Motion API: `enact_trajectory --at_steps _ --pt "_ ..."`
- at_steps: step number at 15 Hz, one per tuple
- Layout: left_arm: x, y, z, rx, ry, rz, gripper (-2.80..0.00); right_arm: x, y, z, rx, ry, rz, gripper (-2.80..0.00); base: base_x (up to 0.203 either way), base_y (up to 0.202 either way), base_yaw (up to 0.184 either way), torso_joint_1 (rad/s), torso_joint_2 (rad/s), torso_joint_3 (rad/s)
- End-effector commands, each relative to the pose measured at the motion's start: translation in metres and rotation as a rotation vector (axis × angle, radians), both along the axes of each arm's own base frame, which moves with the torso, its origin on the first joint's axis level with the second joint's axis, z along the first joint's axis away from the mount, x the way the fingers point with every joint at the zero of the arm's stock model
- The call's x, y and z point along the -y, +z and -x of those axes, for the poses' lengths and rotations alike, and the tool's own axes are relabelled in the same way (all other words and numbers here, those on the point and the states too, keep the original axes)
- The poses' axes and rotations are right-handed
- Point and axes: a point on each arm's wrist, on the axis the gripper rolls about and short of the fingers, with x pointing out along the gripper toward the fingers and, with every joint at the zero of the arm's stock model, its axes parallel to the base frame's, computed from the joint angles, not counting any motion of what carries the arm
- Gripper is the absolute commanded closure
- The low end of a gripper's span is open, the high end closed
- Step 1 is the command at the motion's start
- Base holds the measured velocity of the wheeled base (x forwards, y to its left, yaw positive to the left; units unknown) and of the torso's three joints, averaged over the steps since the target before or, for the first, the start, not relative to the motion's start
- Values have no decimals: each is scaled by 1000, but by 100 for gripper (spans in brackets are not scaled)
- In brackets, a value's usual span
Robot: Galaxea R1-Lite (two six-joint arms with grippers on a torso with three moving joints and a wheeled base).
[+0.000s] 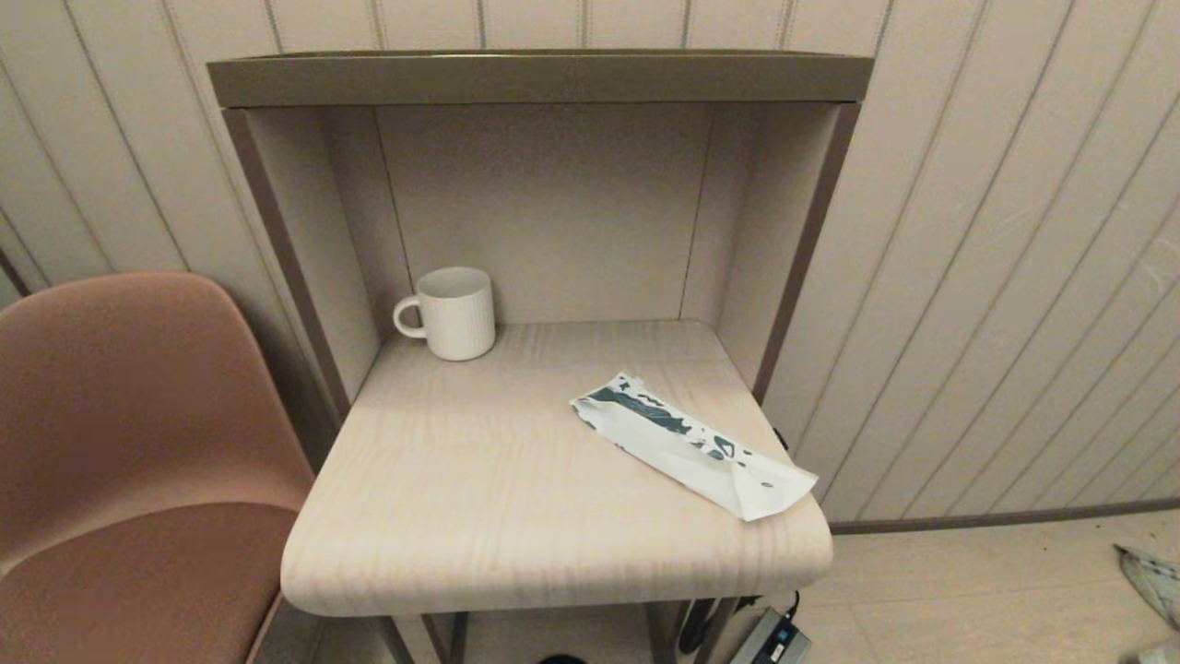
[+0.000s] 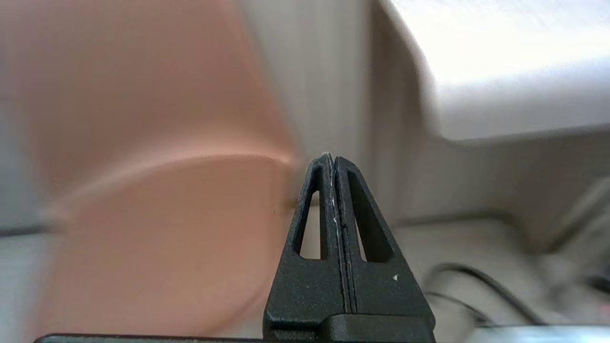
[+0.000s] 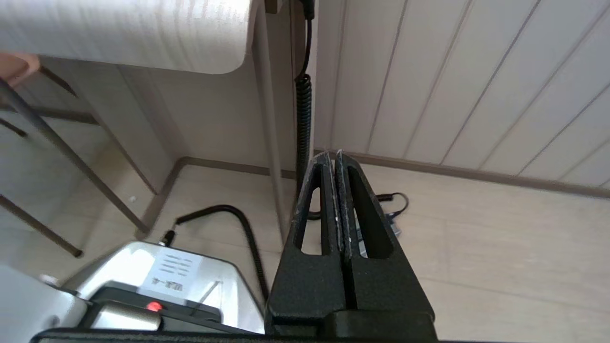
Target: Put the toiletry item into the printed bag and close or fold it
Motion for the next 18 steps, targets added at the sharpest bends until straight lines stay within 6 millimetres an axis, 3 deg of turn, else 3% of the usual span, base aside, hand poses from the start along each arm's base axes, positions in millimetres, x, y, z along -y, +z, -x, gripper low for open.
enact_trajectory --at_steps 1,5,7,9,11,18 --pt "0 -4 -1 -18 -18 8 0 0 0 0 -2 3 -1 0 0 0 0 0 0 0" --pt "0 -4 -1 -19 -18 8 0 -3 1 -1 18 143 -82 0 0 0 0 0 0 0" --pt "0 -4 -1 -19 -16 8 0 -1 -2 -5 31 52 -82 0 0 0 0 0 0 0" --pt "0 -4 -1 -20 0 18 0 3 -14 -12 51 -161 -30 0 0 0 0 0 0 0" --pt "0 -4 -1 -22 3 20 0 4 -9 -16 165 -180 -18 0 0 0 0 0 0 0" --pt "-1 -3 -1 -13 52 114 0 4 -16 -17 113 -192 -24 0 0 0 0 0 0 0"
